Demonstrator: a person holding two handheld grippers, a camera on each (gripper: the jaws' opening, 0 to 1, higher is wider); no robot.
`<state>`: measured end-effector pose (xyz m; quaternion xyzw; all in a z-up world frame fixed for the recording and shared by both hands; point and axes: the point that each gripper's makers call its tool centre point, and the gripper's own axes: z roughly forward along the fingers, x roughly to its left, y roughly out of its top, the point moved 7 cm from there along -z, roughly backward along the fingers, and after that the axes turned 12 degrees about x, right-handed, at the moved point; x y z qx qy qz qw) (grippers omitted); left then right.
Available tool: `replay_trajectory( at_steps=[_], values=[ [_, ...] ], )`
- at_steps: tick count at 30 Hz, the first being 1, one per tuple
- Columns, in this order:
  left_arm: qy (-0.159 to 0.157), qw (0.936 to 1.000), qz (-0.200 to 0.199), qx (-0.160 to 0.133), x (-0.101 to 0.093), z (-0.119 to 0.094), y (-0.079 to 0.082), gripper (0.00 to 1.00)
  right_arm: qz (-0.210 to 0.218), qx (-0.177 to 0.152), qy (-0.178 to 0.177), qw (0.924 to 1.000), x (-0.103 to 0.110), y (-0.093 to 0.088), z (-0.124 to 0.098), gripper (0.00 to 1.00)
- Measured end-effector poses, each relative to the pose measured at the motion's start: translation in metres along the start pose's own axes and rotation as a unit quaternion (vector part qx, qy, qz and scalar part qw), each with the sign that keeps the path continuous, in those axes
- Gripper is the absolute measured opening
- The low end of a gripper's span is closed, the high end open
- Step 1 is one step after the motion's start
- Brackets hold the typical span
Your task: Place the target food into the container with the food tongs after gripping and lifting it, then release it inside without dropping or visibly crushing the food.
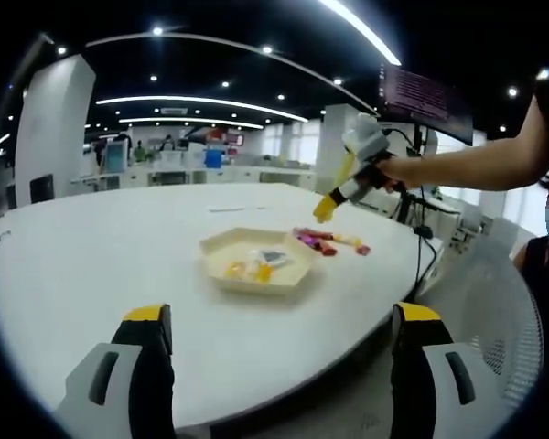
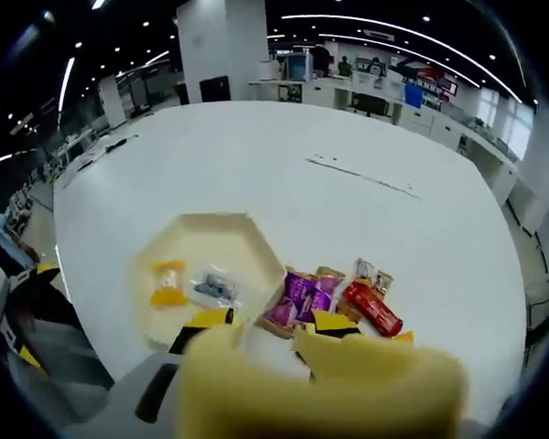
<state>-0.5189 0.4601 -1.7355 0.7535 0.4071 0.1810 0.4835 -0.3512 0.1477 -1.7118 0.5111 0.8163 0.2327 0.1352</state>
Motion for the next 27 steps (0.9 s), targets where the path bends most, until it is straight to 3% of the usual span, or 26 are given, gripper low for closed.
replay_trajectory(
  at_steps=[8,14,21,27],
  values=[
    [-0.002,1.0000,-0.001,0.006,-0.001,0.000,-0.001,0.95,0.034,0.012,-0.017,0.9992,-0.028,-0.034,-0.005,0.31],
    [-0.005,0.9999,-0.001,0.010,-0.001,0.001,-0.001,0.95,0.053,0.016,-0.025,0.9981,-0.040,-0.047,-0.004,0.31],
    [-0.002,0.9999,0.002,0.016,-0.001,0.001,-0.003,0.95,0.057,0.021,-0.023,0.9979,-0.039,-0.045,0.006,0.31],
    [-0.007,0.9998,0.001,0.019,-0.002,0.001,-0.003,0.95,0.071,0.021,-0.027,0.9969,-0.038,-0.032,0.025,0.31]
  ],
)
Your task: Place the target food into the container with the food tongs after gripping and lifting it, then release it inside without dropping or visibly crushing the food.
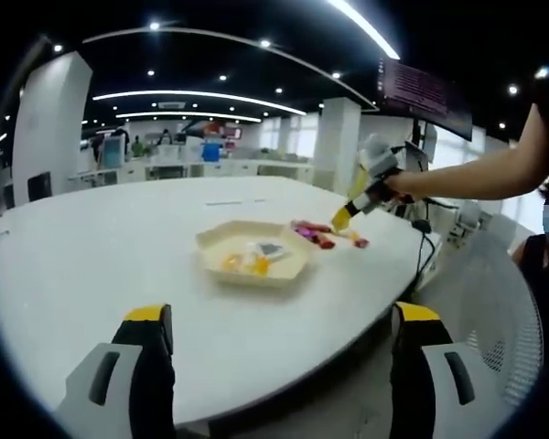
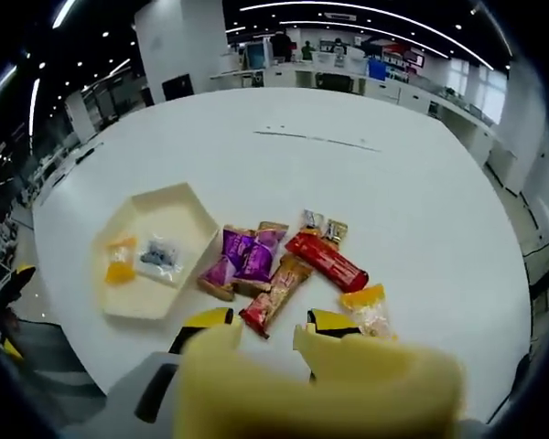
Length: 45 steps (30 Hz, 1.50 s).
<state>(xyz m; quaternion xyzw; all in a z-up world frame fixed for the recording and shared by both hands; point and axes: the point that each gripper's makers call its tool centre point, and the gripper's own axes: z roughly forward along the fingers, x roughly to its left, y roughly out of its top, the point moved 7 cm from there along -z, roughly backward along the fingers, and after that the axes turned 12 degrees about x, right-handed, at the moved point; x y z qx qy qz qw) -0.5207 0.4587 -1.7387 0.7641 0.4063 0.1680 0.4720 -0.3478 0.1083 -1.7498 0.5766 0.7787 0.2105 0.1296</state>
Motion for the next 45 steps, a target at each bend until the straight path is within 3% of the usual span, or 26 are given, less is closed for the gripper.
replay_trajectory(
  at_steps=[5,12,19,21,31,37,45],
  values=[
    [-0.003,1.0000,-0.001,0.009,-0.001,0.000,-0.002,0.93,0.050,0.001,-0.014,0.9987,-0.004,0.005,0.015,0.31],
    [-0.009,0.9998,-0.005,0.016,-0.002,0.001,-0.003,0.90,0.064,0.006,-0.031,0.9975,0.000,0.014,0.029,0.31],
    [-0.014,0.9997,-0.007,0.019,-0.002,0.002,-0.004,0.89,0.068,0.032,-0.064,0.9951,0.003,0.009,0.042,0.32],
    [-0.014,0.9997,-0.007,0.019,-0.003,0.002,-0.004,0.88,0.081,0.027,-0.058,0.9947,0.003,0.008,0.044,0.32],
    [-0.014,0.9997,-0.007,0.018,-0.003,0.002,-0.004,0.87,0.029,0.036,-0.105,0.9934,0.014,0.009,0.044,0.31],
    [-0.016,0.9997,-0.006,0.018,-0.003,0.001,-0.004,0.87,0.039,0.037,-0.099,0.9936,0.008,0.009,0.044,0.29],
    [-0.009,0.9998,-0.004,0.014,-0.002,0.000,-0.003,0.88,0.014,0.050,-0.082,0.9952,0.001,0.009,0.044,0.26]
  ],
)
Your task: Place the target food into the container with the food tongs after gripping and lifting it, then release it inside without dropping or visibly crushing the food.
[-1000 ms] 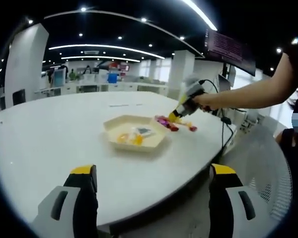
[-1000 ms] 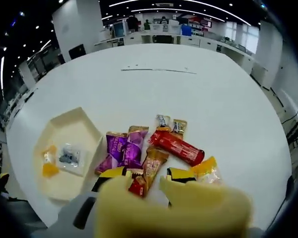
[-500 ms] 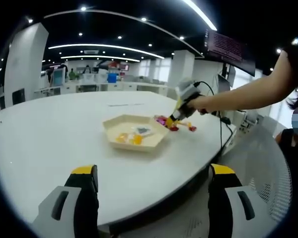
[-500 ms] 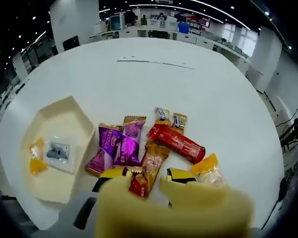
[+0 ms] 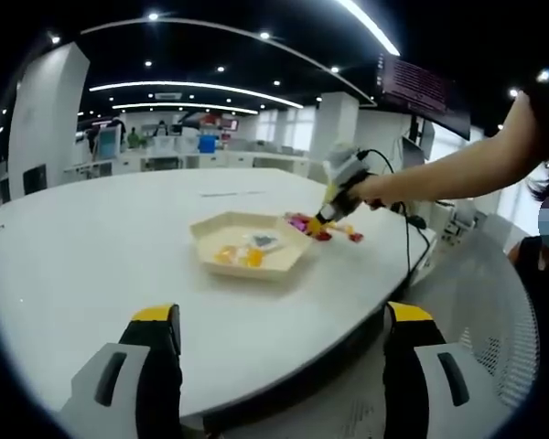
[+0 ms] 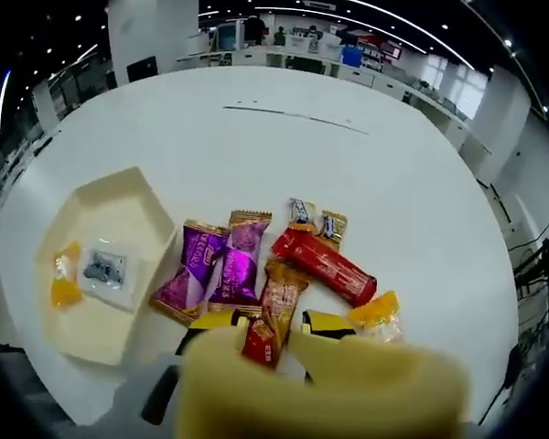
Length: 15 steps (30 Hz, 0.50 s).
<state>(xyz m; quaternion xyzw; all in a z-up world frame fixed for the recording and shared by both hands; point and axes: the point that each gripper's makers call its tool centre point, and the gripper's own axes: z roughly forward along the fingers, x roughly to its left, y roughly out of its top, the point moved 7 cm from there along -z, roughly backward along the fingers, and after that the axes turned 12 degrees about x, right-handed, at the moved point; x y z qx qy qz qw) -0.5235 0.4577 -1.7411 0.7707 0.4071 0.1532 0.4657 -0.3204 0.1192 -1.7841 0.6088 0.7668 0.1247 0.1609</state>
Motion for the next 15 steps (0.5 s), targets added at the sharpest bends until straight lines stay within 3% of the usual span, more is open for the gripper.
replay_trajectory(
  at_steps=[11,15],
  values=[
    [-0.002,1.0000,-0.003,0.009,0.0001,0.0015,-0.0014,0.85,-0.008,0.008,0.001,0.9999,-0.0031,0.0004,0.0012,0.24],
    [-0.004,0.9999,-0.004,0.010,-0.0002,0.0014,-0.0019,0.84,-0.007,0.013,0.016,0.9998,-0.0074,0.0001,0.0005,0.24]
  ],
)
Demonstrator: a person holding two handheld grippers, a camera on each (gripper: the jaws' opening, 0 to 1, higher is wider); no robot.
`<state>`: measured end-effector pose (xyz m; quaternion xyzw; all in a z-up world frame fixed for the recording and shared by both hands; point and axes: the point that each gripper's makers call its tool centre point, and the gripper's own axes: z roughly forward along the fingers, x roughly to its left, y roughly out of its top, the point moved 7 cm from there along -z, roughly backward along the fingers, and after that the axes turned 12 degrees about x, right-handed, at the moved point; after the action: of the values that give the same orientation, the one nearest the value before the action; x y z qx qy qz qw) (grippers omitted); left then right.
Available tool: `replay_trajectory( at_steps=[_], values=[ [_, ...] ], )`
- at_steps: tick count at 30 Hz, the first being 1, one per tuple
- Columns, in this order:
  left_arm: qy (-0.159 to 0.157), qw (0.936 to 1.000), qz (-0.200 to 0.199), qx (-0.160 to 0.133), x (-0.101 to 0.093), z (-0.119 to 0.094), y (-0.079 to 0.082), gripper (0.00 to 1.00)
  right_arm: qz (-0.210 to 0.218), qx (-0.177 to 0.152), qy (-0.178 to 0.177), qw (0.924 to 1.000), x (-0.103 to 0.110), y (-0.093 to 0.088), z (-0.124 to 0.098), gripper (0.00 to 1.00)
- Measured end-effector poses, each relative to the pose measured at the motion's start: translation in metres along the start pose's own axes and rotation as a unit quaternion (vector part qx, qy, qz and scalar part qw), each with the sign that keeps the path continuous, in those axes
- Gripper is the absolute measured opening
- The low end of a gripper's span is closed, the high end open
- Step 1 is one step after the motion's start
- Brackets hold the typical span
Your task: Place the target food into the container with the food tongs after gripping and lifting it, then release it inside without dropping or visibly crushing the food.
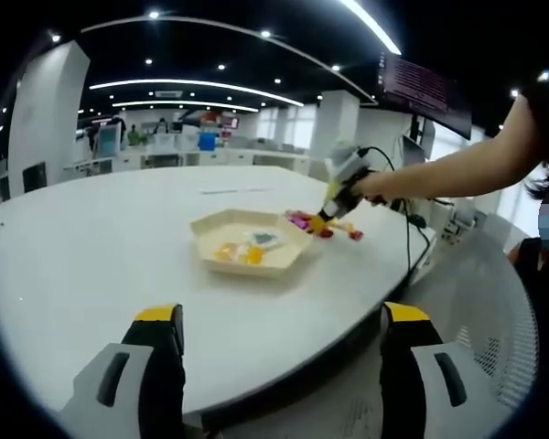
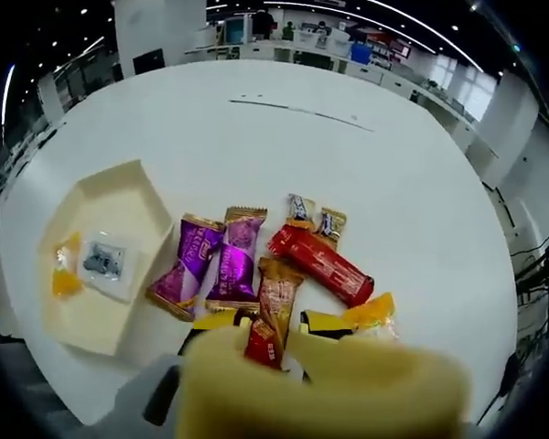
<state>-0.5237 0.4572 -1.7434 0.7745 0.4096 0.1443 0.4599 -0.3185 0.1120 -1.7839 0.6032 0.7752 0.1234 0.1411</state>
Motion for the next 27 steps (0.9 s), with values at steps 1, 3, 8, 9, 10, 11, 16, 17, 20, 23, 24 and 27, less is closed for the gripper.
replay_trajectory(
  at_steps=[1,3,8,9,10,11,16,17,20,23,24,27],
  values=[
    [-0.001,1.0000,0.001,0.001,0.000,0.000,0.000,0.84,0.003,0.004,0.002,1.0000,-0.001,-0.001,0.000,0.24],
    [0.000,1.0000,0.001,-0.002,0.000,0.000,0.000,0.85,0.007,0.005,0.005,0.9999,-0.002,-0.002,-0.001,0.24],
    [0.002,0.9999,0.009,-0.014,0.000,0.000,0.003,0.94,-0.001,0.009,0.005,0.9999,-0.002,-0.004,-0.001,0.24],
    [0.001,0.9999,0.009,-0.014,0.000,0.000,0.003,0.94,-0.004,0.010,0.009,0.9999,-0.002,-0.005,-0.002,0.24],
    [0.000,0.9999,0.009,-0.014,0.000,0.000,0.003,0.94,-0.007,0.011,0.009,0.9999,-0.003,-0.005,-0.003,0.24],
    [-0.001,0.9999,0.010,-0.014,0.000,0.000,0.003,0.94,-0.009,0.012,0.009,0.9998,-0.005,-0.005,-0.006,0.24],
    [-0.007,0.9997,0.015,-0.015,-0.002,0.001,0.004,0.99,-0.004,0.000,0.014,0.9999,-0.008,0.001,-0.021,0.24],
    [-0.008,0.9997,0.017,-0.017,-0.002,0.000,0.004,0.99,-0.005,-0.005,0.012,0.9999,-0.008,0.003,-0.025,0.24],
    [-0.009,0.9997,0.017,-0.016,-0.002,0.000,0.004,0.99,0.003,-0.016,0.018,0.9997,-0.008,0.007,-0.034,0.24],
    [-0.009,0.9997,0.014,-0.017,-0.002,0.000,0.004,0.98,0.003,-0.020,0.018,0.9996,-0.007,0.008,-0.041,0.24],
    [-0.007,0.9998,0.012,-0.016,-0.001,0.000,0.003,0.98,0.002,-0.021,0.019,0.9996,-0.006,0.008,-0.043,0.24],
    [-0.012,0.9998,0.011,-0.015,-0.002,0.000,0.003,0.98,0.002,-0.025,0.020,0.9995,-0.004,0.008,-0.048,0.24]
  ],
)
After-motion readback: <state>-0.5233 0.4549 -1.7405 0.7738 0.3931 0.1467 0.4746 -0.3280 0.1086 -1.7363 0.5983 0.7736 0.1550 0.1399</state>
